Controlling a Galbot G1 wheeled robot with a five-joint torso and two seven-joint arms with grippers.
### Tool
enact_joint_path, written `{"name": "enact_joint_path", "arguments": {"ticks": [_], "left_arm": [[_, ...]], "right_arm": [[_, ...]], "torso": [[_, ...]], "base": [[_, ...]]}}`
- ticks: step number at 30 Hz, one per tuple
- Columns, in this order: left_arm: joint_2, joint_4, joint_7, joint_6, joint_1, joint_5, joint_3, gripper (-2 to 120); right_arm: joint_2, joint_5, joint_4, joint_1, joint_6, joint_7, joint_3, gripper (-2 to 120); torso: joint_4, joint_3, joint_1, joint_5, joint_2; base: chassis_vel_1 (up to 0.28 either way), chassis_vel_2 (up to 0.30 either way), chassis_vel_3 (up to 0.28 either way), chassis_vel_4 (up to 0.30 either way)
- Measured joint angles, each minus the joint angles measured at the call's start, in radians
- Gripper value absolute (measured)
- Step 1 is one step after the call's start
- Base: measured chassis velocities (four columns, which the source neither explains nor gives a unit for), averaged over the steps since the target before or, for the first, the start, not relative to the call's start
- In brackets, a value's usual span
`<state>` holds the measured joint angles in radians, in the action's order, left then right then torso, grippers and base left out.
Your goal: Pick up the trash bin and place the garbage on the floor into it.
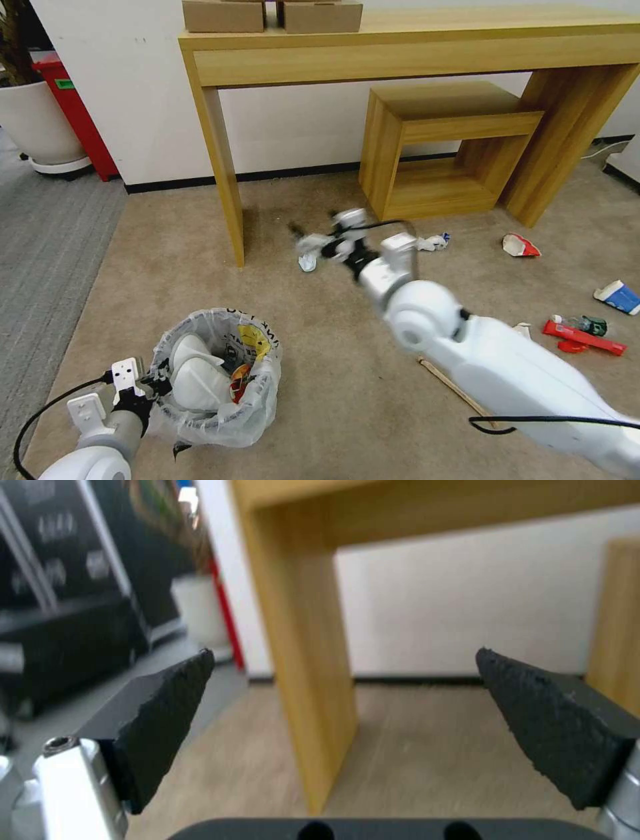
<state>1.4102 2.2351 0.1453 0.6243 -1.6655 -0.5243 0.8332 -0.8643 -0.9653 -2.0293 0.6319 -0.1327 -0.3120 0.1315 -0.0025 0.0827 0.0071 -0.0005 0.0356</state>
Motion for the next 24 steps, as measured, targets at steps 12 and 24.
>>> {"name": "enact_joint_path", "arguments": {"ticks": [12,24], "left_arm": [[-0.025,0.02,0.002,0.003,-0.01,-0.013,0.011,1],[-0.054,0.03,-0.016,0.0,-0.014,-0.012,0.005,1]], "right_arm": [[0.015,-0.012,-0.086,0.359,0.041,0.058,-0.467,100],[-0.018,0.124,-0.063,0.649,0.019,-0.047,-0.66,100]], "torso": [[0.0,0.0,0.0,-0.0003,0.0],[0.0,0.0,0.0,0.0003,0.0]], "base": [[0.0,0.0,0.0,0.0],[0.0,0.0,0.0,0.0]]}}
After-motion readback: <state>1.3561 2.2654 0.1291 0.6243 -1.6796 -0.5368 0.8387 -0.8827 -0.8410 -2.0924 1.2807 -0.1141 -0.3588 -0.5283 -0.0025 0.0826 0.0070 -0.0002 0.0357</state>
